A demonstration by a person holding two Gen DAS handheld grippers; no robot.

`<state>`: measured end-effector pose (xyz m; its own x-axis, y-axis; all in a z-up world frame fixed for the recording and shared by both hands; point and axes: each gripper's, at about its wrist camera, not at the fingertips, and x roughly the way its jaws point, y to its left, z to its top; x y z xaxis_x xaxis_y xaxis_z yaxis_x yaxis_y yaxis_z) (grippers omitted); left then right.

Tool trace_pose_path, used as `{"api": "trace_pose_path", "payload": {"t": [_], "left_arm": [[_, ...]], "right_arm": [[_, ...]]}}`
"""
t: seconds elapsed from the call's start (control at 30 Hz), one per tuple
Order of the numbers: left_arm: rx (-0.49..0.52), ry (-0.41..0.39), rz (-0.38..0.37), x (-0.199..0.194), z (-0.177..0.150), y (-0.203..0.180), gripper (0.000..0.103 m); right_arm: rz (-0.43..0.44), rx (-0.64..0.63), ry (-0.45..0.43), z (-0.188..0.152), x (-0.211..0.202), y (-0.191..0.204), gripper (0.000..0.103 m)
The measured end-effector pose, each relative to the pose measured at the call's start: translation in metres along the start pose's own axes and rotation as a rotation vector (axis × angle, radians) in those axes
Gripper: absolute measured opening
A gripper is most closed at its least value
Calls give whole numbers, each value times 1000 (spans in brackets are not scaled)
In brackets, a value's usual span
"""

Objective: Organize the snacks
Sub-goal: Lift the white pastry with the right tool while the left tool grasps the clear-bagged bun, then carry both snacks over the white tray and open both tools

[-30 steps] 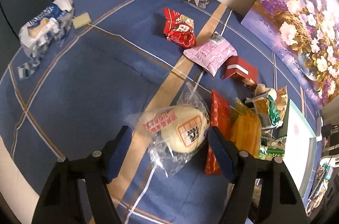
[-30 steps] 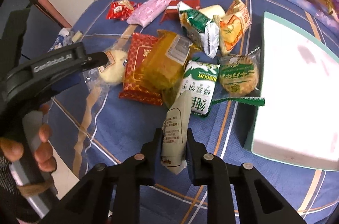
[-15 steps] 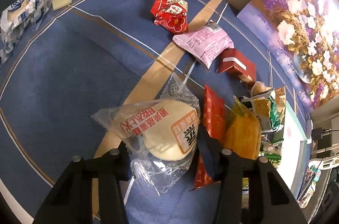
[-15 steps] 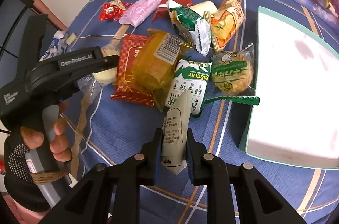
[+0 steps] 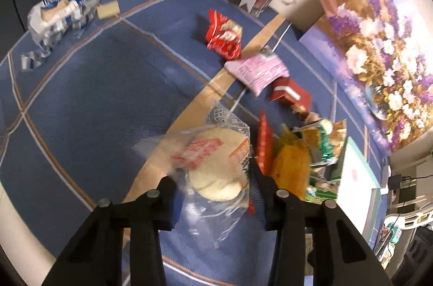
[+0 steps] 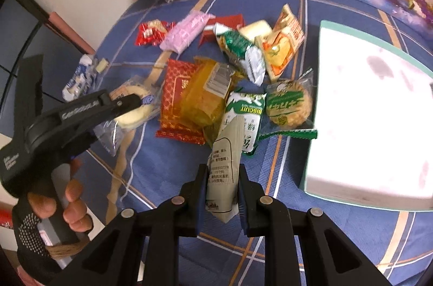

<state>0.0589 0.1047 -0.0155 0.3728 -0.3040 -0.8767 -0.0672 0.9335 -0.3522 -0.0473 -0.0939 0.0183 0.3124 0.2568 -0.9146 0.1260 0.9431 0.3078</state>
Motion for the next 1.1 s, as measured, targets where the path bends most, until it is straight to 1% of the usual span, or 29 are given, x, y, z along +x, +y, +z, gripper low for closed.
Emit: {"api": "trace_pose_path", "payload": {"t": [0.07,0.17,0.27,0.4,0.47,0.57,0.6,0.63,0.67,0.77,0.83,0.87,0.97,1.1], "left_arm": [[1,-15,-7,-12,-1,-7,40],[31,-35,-19,-23,-2,-24,36],[34,-22,-23,-21,-4,-31,35],[35,-19,6,-12,-7,-32,34],[25,-17,-6,-13,-6,-31,33],[52,-32,-10,-21,-6,-41,33],[59,-34,-22,-24,-6,-47,33],[69,-38,-47,-28,-7,-56,33],[78,-41,-56,-31,-8,-62,33],[153,-68,-56,-41,-13,-96,33],[197,-71,-83,-44,-16,-123,33],[205,-65,-97,-45,-18,-130,33],[230,-34,-175,-43,-22,-161,33],[299,3,-245,-31,-35,-210,33]], "right_arm": [[4,9,-27,-1,-11,-3,21],[26,28,-69,0,-27,-10,21],[22,61,-91,0,-35,-21,21],[23,107,-99,1,-40,-38,21],[23,120,-109,2,-43,-44,21],[35,157,-129,3,-51,-61,21],[40,175,-136,3,-53,-67,21],[44,201,-144,4,-56,-75,21],[42,219,-151,5,-58,-82,21],[-4,299,-180,6,-63,-109,21],[-29,358,-191,5,-64,-128,21],[-53,389,-197,5,-64,-138,21],[-133,449,-215,4,-61,-163,21],[-140,525,-218,4,-62,-191,21]]}}
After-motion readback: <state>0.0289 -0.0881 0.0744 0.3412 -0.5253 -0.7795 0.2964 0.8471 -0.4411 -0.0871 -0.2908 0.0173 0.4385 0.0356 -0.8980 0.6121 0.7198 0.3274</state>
